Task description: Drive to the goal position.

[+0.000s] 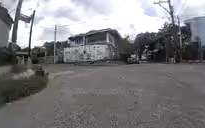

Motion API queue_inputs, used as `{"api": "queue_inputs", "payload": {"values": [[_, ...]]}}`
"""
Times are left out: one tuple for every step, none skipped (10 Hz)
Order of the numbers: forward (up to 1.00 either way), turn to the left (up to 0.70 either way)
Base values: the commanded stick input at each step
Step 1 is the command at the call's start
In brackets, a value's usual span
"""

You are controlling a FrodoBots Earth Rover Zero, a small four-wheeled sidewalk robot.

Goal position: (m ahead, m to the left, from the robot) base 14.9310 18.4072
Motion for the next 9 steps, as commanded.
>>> {"api": "queue_inputs", "payload": {"values": [[1.0,0.04],[1.0,0.04],[1.0,0.04],[1.0,0.04],[1.0,0.04],[1.0,0.04],[1.0,0.04],[1.0,0.04],[1.0,0.04]]}}
